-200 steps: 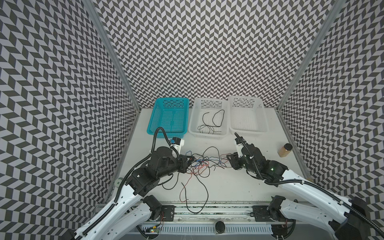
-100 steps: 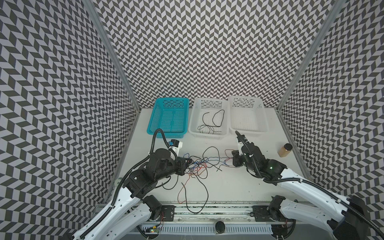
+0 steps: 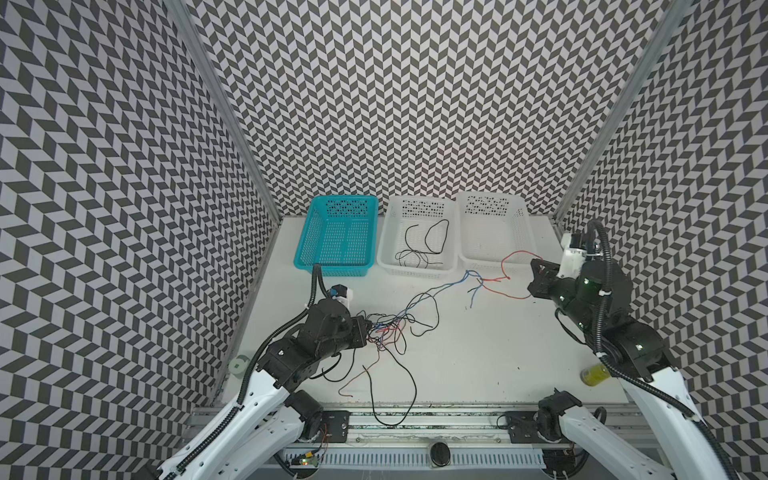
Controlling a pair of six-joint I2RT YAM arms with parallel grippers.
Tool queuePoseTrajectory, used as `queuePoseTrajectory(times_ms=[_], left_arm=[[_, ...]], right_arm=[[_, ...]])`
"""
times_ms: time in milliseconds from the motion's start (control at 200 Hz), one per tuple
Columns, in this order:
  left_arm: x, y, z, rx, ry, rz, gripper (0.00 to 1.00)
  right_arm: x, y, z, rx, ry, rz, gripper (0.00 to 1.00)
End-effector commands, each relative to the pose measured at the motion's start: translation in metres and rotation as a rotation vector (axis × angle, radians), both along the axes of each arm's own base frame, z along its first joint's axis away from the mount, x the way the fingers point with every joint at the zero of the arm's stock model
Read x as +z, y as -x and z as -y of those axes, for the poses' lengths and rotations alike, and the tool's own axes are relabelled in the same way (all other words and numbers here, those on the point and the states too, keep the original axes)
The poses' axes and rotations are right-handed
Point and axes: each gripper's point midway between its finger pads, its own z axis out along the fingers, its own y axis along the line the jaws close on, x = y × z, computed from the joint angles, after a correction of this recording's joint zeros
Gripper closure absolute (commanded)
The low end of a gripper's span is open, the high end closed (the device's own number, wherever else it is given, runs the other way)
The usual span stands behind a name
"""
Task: Untangle the cables
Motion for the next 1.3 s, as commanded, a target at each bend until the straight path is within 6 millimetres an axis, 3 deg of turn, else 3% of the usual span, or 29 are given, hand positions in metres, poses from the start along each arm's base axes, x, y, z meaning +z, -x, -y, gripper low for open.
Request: queuePoseTrajectory(times_ms=[0,190,325,511,566,716,911,1127,1297], left_arm=[[-0.022,0.0,-0.023,0.105,-0.055,-0.051,1.0],[-0.027,-0.003,-0.028,0.128,-0.08,-0.071,1.0],[-0.021,-0.003,-0.027,0.125,-0.061,-0.053,1.0],[0.001,-0.003,-0.015,0.029,-0.042,-0.005,1.0],[0.01,-0.001,-0.013,0.001,-0.049,0.014,1.0],[0.026,0.001,-0.005,-0.095,-0.086,0.062,1.0],[0.039,0.008,0.012,-0.294,-0.137,0.143,1.0],[0.041,0.009,0.014,-0.309,-0.126,0.192,1.0],[0.047,0.013,0.008,-0.288,-0.114,0.245,1.0]], right_arm=[[0.023,0.015,0.032,-0.111,-0.024,0.049,1.0],[0.036,0.023,0.051,-0.18,-0.051,0.036,1.0],[0.045,0.014,0.033,-0.065,-0.122,0.063,1.0],[0.054,-0.023,-0.039,0.328,-0.285,0.072,1.0],[0.057,-0.032,-0.054,0.369,-0.288,0.075,1.0],[0.065,-0.053,-0.121,0.484,-0.158,0.075,1.0],[0.066,-0.099,-0.189,0.583,-0.137,0.056,1.0],[0.055,-0.155,-0.279,0.703,-0.087,0.01,1.0],[0.027,-0.199,-0.342,0.77,-0.062,-0.03,1.0]])
